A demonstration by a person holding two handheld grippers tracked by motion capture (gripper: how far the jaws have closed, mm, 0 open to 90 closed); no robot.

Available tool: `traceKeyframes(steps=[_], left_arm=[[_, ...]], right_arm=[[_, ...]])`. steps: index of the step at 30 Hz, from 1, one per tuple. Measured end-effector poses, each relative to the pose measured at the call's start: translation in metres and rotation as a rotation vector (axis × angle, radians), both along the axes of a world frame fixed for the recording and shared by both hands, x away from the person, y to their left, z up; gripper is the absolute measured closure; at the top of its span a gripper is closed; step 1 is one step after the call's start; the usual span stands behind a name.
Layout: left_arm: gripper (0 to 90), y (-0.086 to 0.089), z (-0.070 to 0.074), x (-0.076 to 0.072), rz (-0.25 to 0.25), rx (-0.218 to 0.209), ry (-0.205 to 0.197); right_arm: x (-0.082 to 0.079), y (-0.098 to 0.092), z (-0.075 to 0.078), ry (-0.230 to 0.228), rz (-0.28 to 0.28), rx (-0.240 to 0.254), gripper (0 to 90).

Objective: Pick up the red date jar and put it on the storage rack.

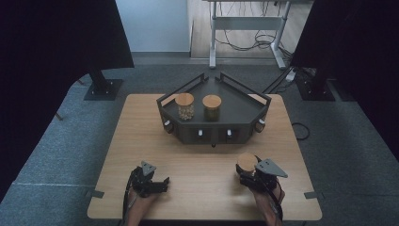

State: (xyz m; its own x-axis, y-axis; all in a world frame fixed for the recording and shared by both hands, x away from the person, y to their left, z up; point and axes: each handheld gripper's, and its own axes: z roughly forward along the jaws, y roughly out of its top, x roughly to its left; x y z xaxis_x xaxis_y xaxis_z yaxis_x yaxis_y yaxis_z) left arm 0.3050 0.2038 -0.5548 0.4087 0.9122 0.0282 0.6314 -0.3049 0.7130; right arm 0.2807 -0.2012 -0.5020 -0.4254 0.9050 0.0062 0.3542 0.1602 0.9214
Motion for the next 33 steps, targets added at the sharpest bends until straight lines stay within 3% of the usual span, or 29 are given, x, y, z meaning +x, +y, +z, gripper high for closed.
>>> traceKeyframes(steps=[22,33], left_arm=[[2.3,0.000,0.000,0.000,0.000,0.000,0.000],[2.3,0.000,0.000,0.000,0.000,0.000,0.000]], right_arm=[[0.006,0.002,0.021,-0.016,0.025,0.011,23.4],[0.012,0.002,0.032,-0.002,0.036,0.033,23.4]])
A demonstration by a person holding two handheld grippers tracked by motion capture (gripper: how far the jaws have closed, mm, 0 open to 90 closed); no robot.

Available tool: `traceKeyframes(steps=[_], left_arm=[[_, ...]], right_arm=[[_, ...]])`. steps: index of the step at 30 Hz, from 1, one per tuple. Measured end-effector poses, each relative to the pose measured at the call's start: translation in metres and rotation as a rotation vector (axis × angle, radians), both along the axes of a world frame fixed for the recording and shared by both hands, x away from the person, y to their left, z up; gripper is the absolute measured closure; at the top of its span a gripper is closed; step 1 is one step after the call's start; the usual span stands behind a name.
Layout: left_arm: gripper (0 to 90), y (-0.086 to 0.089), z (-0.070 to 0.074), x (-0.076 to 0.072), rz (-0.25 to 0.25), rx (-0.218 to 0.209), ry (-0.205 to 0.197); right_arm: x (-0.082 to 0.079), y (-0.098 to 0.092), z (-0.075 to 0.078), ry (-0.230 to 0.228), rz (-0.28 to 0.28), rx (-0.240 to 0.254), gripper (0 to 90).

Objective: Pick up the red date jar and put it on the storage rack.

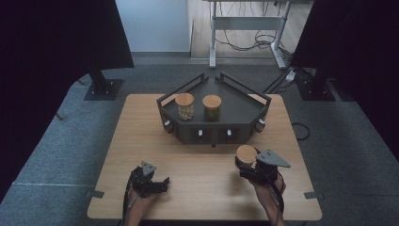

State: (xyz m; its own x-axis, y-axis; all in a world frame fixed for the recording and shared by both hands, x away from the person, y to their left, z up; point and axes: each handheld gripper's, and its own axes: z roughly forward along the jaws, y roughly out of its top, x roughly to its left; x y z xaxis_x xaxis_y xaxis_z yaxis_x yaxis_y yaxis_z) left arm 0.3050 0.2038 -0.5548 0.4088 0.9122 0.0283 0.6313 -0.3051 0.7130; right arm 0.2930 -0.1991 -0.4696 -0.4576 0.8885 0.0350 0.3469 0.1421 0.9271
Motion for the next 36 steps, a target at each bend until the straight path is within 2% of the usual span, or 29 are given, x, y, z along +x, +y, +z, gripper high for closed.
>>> traceKeyframes(steps=[10,17,25,36], left_arm=[[2.3,0.000,0.000,0.000,0.000,0.000,0.000],[2.3,0.000,0.000,0.000,0.000,0.000,0.000],[2.3,0.000,0.000,0.000,0.000,0.000,0.000],[2.3,0.000,0.000,0.000,0.000,-0.001,0.000]], right_arm=[[0.006,0.001,0.010,0.005,0.003,-0.004,23.4],[0.011,0.000,0.016,0.013,0.003,0.011,23.4],[0.016,-0.002,0.017,0.029,-0.008,0.010,23.4],[0.022,-0.002,0.027,0.017,-0.016,0.001,23.4]])
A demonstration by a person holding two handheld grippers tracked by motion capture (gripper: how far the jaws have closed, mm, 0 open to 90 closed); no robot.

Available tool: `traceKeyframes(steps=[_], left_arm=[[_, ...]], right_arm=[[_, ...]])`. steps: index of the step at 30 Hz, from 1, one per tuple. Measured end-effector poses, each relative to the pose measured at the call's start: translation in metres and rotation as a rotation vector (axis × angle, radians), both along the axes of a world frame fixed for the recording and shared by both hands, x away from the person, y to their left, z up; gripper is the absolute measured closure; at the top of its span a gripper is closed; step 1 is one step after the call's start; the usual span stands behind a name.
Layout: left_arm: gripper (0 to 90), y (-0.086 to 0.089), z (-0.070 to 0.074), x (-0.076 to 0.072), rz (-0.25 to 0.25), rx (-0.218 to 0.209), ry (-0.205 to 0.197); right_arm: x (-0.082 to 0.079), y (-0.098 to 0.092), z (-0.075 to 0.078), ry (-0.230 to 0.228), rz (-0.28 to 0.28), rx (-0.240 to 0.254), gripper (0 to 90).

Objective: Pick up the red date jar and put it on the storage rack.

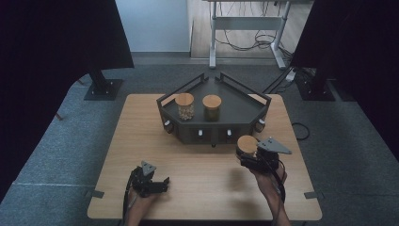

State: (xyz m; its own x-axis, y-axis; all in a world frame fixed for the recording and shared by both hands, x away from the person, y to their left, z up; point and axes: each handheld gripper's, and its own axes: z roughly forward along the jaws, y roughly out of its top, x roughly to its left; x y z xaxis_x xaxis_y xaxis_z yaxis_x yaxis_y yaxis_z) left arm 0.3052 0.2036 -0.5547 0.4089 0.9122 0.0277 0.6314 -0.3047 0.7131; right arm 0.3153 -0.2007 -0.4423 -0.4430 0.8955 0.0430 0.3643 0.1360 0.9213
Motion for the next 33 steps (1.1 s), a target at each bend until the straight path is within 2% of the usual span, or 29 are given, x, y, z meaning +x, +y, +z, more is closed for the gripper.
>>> traceKeyframes(steps=[33], left_arm=[[2.2,0.000,0.000,0.000,-0.001,-0.002,0.000]], right_arm=[[0.016,0.003,0.021,-0.018,-0.005,0.012,23.4]])
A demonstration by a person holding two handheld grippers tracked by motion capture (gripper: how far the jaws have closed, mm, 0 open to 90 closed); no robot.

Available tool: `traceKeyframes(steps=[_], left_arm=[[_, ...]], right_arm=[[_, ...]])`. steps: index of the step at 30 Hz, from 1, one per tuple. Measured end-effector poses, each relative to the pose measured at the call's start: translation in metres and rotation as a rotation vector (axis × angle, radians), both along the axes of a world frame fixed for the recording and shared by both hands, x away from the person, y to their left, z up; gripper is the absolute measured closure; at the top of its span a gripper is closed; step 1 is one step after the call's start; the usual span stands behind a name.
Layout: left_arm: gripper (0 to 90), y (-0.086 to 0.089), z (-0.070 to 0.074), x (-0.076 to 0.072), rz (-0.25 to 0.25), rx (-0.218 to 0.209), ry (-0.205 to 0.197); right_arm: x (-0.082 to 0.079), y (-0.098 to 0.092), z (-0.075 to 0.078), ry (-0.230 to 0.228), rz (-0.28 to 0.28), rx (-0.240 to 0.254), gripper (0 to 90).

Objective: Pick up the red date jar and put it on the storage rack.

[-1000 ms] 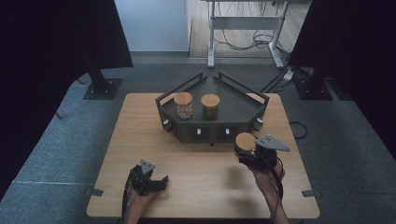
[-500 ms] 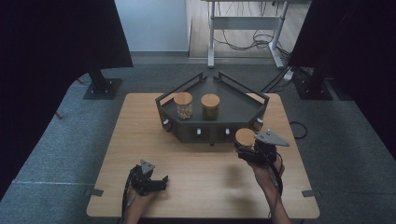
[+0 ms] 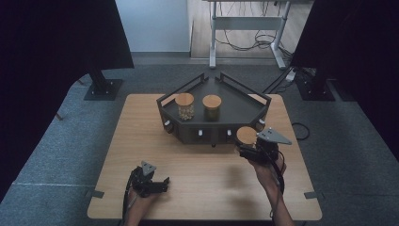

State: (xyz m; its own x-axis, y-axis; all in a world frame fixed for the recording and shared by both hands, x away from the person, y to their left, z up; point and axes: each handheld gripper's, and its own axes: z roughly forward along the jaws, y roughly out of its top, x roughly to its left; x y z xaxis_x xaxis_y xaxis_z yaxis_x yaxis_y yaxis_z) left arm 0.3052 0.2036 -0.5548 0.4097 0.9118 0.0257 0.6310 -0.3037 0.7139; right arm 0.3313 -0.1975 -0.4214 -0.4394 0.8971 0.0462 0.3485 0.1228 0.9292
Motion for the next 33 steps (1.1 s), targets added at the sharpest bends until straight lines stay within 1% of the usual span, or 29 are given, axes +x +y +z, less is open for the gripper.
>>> traceKeyframes(steps=[12,21,33], left_arm=[[2.2,0.000,0.000,0.000,0.001,-0.002,-0.001],[2.2,0.000,0.000,0.000,0.001,-0.002,-0.001],[2.2,0.000,0.000,0.000,0.001,0.000,-0.001]], right_arm=[[0.009,0.002,0.012,-0.010,0.005,-0.011,23.4],[0.015,0.003,0.017,-0.009,0.003,-0.016,23.4],[0.022,0.004,0.025,-0.020,-0.003,-0.028,23.4]])
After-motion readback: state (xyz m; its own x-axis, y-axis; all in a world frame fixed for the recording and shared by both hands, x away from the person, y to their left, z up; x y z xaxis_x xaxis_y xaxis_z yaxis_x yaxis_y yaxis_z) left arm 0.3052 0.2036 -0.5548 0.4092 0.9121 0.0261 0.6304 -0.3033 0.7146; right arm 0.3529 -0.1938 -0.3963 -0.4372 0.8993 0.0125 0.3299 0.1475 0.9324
